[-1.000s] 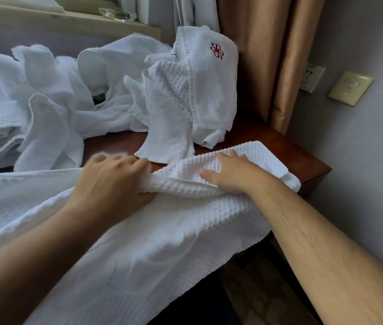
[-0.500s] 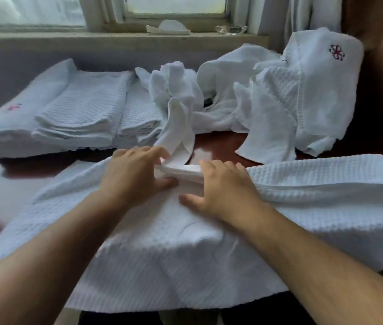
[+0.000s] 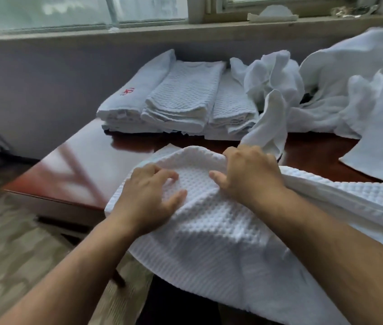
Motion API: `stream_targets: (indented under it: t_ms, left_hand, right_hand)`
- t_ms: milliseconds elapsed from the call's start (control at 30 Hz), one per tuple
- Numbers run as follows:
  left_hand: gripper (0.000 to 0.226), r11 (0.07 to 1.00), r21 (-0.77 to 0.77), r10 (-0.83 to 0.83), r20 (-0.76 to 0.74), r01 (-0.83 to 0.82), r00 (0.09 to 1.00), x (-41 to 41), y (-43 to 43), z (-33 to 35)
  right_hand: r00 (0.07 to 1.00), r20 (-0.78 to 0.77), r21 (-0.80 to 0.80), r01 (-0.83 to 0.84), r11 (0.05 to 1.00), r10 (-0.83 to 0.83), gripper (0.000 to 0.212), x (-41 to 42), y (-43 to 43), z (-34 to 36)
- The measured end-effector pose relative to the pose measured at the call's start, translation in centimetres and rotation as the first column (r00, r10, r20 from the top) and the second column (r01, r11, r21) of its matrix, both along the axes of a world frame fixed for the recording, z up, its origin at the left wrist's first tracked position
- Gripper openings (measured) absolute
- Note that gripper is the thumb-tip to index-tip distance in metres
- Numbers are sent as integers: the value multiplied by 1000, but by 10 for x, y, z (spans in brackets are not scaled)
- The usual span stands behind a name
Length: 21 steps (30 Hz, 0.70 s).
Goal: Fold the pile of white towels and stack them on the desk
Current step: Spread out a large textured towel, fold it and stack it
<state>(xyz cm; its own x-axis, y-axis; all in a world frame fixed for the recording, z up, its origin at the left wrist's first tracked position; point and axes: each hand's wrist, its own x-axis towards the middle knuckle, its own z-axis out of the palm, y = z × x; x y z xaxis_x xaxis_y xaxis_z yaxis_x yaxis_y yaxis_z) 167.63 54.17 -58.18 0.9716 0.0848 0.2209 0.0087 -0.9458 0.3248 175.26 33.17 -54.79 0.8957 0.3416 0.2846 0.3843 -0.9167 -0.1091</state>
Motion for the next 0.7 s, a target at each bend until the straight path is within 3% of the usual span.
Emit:
stream_targets:
  t_ms: [100,233,400,500,567,633,700]
  left_hand:
    - [63,998,63,7,-53,-3,999,-1,1,-4]
    - [75,994,108,31,-78,-22,996,15,4,-3]
    - [68,994,110,-8,-19,10,1000,34,7,-2]
    - [35,999,-47,21,217,-11,976,36,8,-2]
    - [25,949,-293,214,317,-119,924,36,14,0]
    - [40,805,-544,392,191,-235,900,37,23,3]
    - [56,726,-622,417,59,-293,907,43,30,4]
  right_hand:
    - [998,59,75,-13,997,8,26,6,6,-1]
    - [971,240,258,-86,962,22,15,2,9,1]
    - [892,429,290,-285,914,142,2,-17,1,-1]
    - [852,451,236,-401,885,266,4,-23,-3,-14]
    - [810,461,186,-488,853,363,8,-24,-6,-22]
    - [780,459,167,-546,821,426,13,-23,-8,-27]
    - [769,439,176,-581,795,465,13,-22,-9,-28]
